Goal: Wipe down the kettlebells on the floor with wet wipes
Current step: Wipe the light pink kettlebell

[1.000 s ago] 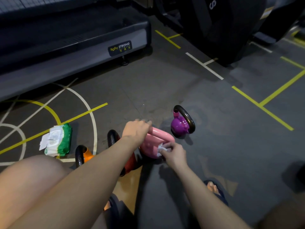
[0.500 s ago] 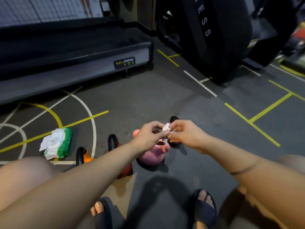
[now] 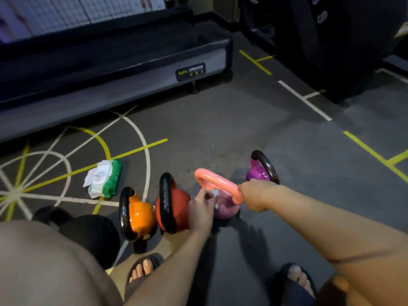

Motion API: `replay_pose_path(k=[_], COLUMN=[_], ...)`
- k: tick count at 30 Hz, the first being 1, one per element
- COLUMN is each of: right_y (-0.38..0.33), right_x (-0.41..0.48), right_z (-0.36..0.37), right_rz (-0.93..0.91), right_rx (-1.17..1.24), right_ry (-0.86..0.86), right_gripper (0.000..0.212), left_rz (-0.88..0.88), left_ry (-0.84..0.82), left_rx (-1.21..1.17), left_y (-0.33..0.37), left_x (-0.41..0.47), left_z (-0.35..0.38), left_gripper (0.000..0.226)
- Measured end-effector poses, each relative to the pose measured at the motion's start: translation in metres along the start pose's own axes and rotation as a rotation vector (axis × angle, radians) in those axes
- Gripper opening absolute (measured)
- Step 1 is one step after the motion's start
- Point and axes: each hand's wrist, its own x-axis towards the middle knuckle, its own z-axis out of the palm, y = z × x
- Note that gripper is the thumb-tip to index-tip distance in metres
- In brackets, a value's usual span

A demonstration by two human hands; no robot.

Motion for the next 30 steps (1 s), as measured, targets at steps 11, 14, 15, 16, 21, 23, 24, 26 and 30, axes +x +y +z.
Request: replay_pose_path(k=[11, 14, 15, 16, 21, 23, 24, 26, 30], right_y=[0.017, 0.022, 0.024, 0.024, 0.028, 0.03, 0.03, 0.029, 0.03], right_x=[0.016, 0.017, 0.016, 0.016, 0.016, 0.02, 0.022, 0.025, 0.03], right_z=[0.006, 0.005, 0.006, 0.005, 0.004, 0.003, 0.002, -0.002, -0.001], right_rz=[-0.001, -0.04, -0.043, -0.045, -0.076, -0.076, -0.077, -0.073, -0.058], right_rx=[0.061, 0.064, 0.071, 0.079, 0.116, 0.138, 0.138, 0.139, 0.2], right_ry=[-0.01, -0.033, -0.036, -0.039, -0.03, -0.027, -0.035, -0.051, -0.053], right_gripper=[0.034, 0.039, 0.041, 0.044, 0.048, 0.048, 0.047, 0.046, 0.042], left_rz=[0.609, 0.52, 0.502, 0.483, 0.181, -0.011, -0.105, -0.279, -0.349], left_ry=[-0.007, -0.295, -0.37, -0.402, -0.15, -0.03, -0.021, -0.056, -0.086], left_rx=[0.407, 0.674, 0.668, 0.646, 0.248, -0.067, -0.306, -0.749, -0.988], left_y=[-0.006, -0.012, -0.011, -0.009, 0.003, 0.017, 0.026, 0.041, 0.039], left_x=[0.023, 0.03, 0.03, 0.028, -0.003, -0.015, -0.018, -0.02, -0.024], left_z=[0.05, 0.047, 0.046, 0.046, 0.061, 0.067, 0.069, 0.068, 0.06], left_gripper=[0.027, 0.043, 0.045, 0.044, 0.027, 0.021, 0.021, 0.023, 0.021])
